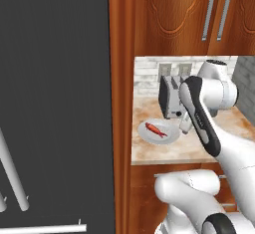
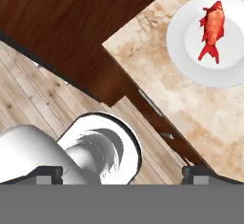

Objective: Take the fish from the oven and place it on the plate on the counter.

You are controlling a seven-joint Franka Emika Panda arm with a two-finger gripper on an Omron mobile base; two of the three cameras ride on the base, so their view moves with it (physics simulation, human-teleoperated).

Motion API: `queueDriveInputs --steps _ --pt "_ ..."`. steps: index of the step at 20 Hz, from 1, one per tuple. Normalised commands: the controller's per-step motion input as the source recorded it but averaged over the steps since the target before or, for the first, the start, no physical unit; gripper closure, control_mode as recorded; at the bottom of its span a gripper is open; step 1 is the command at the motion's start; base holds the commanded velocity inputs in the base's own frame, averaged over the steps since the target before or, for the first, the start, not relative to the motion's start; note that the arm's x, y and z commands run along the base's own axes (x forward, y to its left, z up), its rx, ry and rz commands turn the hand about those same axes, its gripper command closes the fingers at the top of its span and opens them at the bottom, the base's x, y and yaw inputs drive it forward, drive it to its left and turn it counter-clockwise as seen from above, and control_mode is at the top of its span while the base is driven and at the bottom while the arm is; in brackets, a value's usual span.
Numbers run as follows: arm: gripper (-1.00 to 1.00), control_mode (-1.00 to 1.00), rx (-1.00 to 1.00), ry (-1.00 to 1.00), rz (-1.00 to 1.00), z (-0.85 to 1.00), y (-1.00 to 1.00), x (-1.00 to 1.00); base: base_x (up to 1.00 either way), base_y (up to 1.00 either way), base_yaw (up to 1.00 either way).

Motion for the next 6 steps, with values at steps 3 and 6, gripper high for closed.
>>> queueDriveInputs --steps 3,6 --pt "-1.0 -1.0 0.0 -0.08 0.11 1.0 0.2 -0.46 0.0 0.0 0.0" --pt "-1.0 -1.0 0.0 -0.2 0.09 1.0 0.06 -0.38 0.0 0.0 0.0"
